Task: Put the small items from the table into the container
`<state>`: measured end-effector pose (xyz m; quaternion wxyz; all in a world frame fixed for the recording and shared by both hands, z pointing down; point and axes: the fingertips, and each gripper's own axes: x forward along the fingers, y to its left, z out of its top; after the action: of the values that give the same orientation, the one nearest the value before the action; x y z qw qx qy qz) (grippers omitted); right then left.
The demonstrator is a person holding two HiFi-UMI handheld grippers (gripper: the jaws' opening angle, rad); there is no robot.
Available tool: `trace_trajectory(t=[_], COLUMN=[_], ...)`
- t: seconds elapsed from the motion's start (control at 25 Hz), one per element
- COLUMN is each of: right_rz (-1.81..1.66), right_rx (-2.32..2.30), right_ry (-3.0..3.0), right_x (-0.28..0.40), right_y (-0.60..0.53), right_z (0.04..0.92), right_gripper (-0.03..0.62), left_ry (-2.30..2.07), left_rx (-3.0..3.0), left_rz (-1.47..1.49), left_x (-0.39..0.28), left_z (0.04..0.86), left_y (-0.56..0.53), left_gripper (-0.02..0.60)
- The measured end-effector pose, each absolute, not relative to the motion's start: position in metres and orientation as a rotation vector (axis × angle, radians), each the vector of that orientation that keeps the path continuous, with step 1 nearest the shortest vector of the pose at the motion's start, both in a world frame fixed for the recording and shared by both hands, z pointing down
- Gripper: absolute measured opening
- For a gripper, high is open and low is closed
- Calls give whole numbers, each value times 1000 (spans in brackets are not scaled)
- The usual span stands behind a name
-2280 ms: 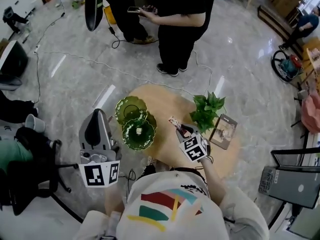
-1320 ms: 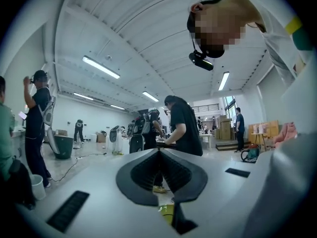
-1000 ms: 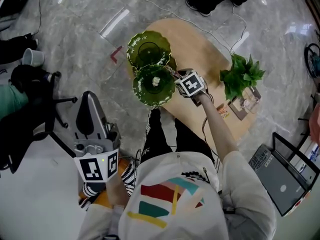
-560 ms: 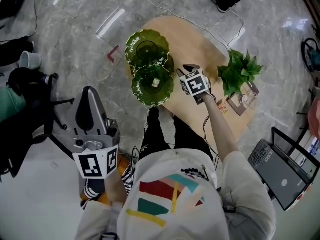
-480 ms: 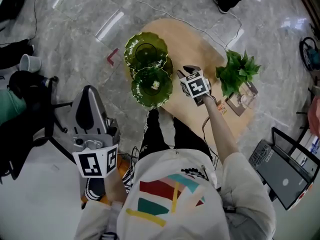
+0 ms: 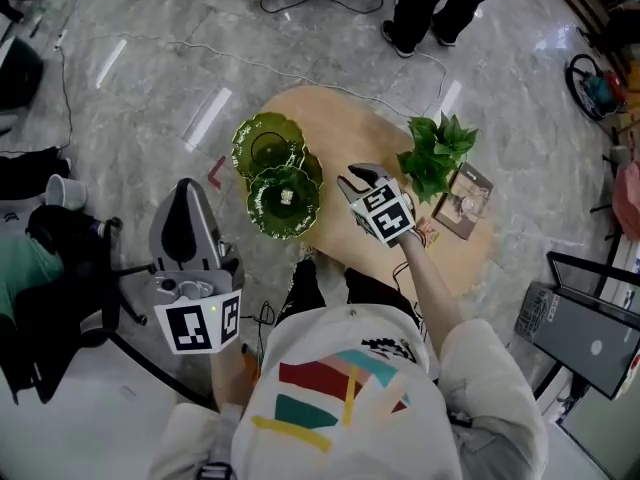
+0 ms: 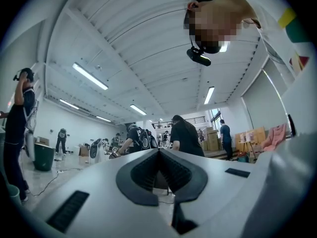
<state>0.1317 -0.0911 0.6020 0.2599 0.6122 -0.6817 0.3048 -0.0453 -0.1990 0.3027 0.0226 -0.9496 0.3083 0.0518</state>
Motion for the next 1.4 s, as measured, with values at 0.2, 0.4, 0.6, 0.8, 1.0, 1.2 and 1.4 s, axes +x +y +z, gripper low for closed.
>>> trace_trajectory(t=[0.2,0.4,0.6,0.8,1.0,1.2,1.4], right_rz=[545,436,365,279,262,227,216], right_rx=[1969,2232,2274,2243,2258,2264,2260], right_ry=[-1714,-1707,-1764,-1747,-1767,-1773,-1781], right_x=[161,176,171,172,174,176,173], right_y=[-66,-47,-33,-26,-23,-25,-23], right_z=[514,439,404,397,390,380,375], right_gripper=[14,12,14,12,14,13,14], left_ry=[900,782,689,669,693,695,696], left_rx=[-2916,-2918,-2898,-2880,-2875,-2884,-2888], left_rz=[270,323,327,338,339,317,323], left_x=[-27,3,23,30,27,28,26], left_z=[272,256,246,239,241,242,240], left_y=[-190,-172,-150,-144,-146,-146,-144], left_gripper=[8,8,8,8,8,8,8])
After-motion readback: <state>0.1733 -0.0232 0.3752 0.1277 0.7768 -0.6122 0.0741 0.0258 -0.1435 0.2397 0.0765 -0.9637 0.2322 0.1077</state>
